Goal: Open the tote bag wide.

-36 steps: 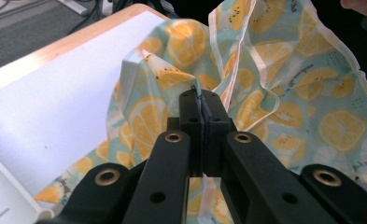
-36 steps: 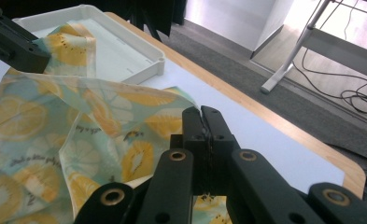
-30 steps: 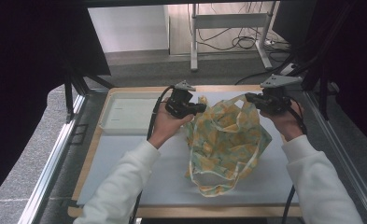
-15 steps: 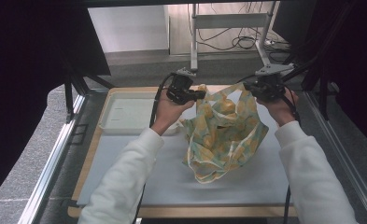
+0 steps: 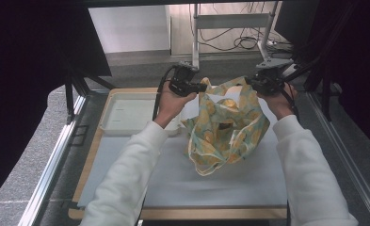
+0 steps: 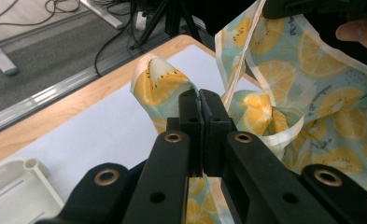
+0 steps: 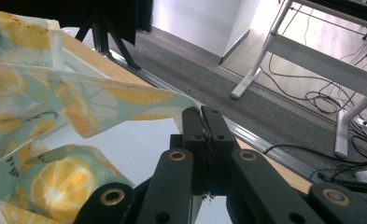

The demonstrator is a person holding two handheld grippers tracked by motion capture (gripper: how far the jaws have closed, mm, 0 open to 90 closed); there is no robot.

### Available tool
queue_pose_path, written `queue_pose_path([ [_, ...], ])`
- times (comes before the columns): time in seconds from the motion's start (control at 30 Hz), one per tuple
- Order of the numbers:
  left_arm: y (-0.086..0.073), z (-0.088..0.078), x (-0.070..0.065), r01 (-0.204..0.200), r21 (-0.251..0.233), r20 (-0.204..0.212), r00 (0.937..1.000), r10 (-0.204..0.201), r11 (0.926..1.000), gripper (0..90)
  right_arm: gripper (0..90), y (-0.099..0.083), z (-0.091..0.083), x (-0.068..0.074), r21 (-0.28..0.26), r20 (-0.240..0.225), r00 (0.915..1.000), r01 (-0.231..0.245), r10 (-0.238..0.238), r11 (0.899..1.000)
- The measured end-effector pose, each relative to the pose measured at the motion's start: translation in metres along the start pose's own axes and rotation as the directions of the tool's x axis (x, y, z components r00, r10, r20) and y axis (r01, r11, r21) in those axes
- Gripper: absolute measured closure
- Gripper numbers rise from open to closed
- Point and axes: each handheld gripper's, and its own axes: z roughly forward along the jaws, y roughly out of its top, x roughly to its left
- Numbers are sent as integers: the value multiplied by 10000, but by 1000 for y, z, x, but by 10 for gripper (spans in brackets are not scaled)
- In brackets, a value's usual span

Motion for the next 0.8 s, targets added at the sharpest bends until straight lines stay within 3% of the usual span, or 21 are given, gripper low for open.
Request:
queue_pose_path([
  [0.2,-1,13,3,-15,216,-134,9999,18,9998,894,887,-1,13,-5,278,155,9998,-93,88,9996],
  [0.5,-12,40,12,188,832,-218,9996,-171,9964,893,886,-25,41,-12,1209,40,9994,-354,352,9920],
  [0.8,-33,67,20,554,1392,-251,9983,-524,9887,892,886,-58,67,-15,2323,-396,9966,-610,721,9707],
])
